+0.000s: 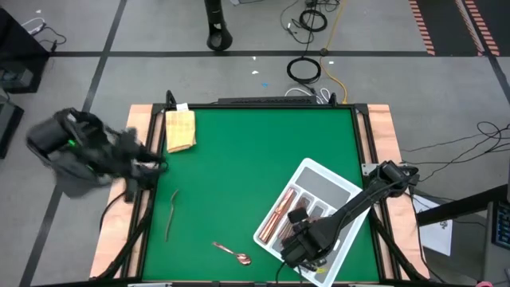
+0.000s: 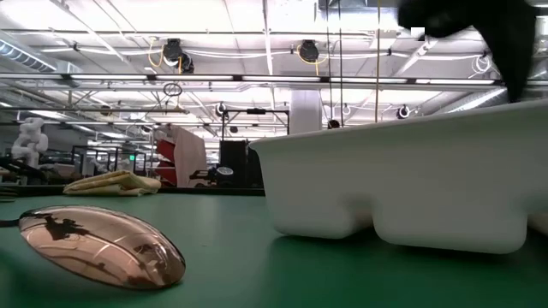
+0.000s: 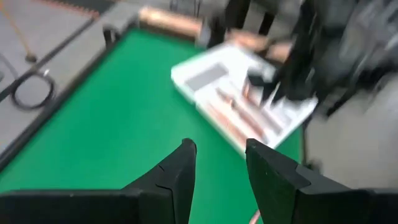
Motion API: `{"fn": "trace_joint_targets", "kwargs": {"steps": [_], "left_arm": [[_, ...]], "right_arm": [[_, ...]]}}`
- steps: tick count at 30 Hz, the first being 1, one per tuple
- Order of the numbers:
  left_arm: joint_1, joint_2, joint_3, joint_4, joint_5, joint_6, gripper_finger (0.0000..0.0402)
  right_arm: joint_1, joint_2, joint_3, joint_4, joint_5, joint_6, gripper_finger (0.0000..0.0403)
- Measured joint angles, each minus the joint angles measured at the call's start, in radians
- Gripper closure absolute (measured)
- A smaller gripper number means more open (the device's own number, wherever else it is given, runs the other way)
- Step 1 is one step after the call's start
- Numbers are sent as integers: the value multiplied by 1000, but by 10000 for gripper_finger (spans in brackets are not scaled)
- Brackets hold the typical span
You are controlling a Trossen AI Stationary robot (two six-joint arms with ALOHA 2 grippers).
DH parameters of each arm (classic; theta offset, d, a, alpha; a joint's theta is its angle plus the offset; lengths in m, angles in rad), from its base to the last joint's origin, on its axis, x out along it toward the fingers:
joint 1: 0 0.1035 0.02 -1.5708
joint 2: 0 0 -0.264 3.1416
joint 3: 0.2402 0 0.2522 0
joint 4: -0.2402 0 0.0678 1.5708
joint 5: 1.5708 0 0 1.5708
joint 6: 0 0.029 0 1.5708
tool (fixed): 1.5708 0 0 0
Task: Sort silverware
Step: Put the gold spoon into the white cutlery tray
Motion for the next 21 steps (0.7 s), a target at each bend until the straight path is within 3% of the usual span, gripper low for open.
{"fn": "trace_joint_targets", "kwargs": {"steps": [6,12,21], "left_arm": [[41,125,-150,41,136,28,256],[51,279,-335,316,289,207,256],[131,469,-435,684,516,511,256]], "right_arm": [[-24,-34,177,-91,100,68,257],[-11,-79,301,-284,206,184,257],[22,-144,314,-363,282,284,257]]}}
